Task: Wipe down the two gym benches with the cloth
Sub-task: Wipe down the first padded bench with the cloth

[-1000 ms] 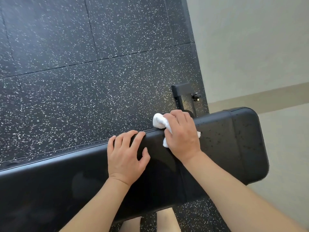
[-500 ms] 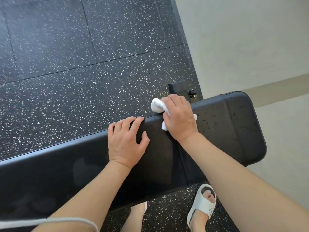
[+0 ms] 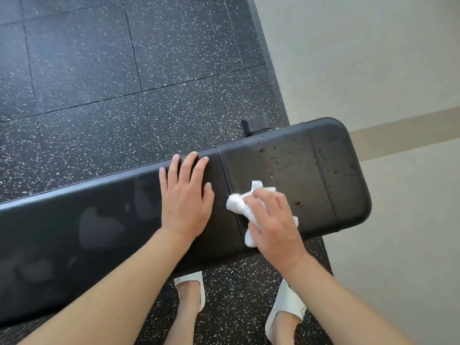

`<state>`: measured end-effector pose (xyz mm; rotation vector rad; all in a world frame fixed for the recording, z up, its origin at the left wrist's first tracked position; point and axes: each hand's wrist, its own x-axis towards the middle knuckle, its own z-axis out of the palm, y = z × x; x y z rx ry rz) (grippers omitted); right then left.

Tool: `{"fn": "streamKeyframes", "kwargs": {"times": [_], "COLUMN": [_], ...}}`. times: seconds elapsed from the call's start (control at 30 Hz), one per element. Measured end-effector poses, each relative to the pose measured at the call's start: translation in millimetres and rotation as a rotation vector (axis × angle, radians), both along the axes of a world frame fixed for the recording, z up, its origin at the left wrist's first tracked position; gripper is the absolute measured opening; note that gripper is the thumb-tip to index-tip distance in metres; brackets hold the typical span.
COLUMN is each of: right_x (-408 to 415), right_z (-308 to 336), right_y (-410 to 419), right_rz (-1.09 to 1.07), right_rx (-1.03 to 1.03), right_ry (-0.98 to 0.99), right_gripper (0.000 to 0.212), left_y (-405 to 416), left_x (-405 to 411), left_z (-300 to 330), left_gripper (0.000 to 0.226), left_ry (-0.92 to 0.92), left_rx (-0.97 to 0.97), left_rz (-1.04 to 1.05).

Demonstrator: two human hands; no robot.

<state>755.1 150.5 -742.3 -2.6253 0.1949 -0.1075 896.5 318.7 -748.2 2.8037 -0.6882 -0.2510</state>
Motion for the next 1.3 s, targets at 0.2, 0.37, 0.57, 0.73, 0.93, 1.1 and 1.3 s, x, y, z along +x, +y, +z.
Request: {"fn": "streamKeyframes", "kwargs": {"times": [0.2, 0.37, 0.57, 0.73, 0.93, 1.1, 1.3], "right_x": [-30.3, 39.7, 141.9, 134.3, 118.1, 138.9, 152.3], "right_z": [-0.9, -6.9, -11.9, -12.8, -13.0, -14.7, -16.7], "right_y": [-15.3, -37.0, -30.0, -34.9, -130.6, -73.1, 10.0], "right_rz": [0.091, -0.010, -0.137, 0.013, -0.238, -0.181, -0.056], "right_rx": [0.043, 0.006, 0.014, 0.037, -0.066, -0.024, 0.070], "right_ry": [-0.035, -0.143, -0.153, -0.162, -0.142, -0.166, -0.173], "right_gripper": [0.035, 0.030, 0.023, 0.026, 0.028, 0.020, 0.020], "left_y": [-19.4, -20.4, -17.0, -18.2, -19.0, -20.7, -19.9], "left_x": [-24.7, -26.4, -27.1, -26.2, -25.4, -25.9, -24.7], "left_z": [-14.9, -20.1, -27.7, -28.2, -27.0, -24.5, -27.0], "left_gripper": [0.062, 0.062, 0.063, 0.063, 0.063, 0.063, 0.063], "left_ry": [-0.053, -0.104, -0.142, -0.150, -0.157, -0.151, -0.144], "left_rx": [0.000, -0.008, -0.005, -0.006, -0.006, -0.009, -0.008], "left_rz": [0.181, 0.194, 0.190, 0.190, 0.180, 0.185, 0.187]}}
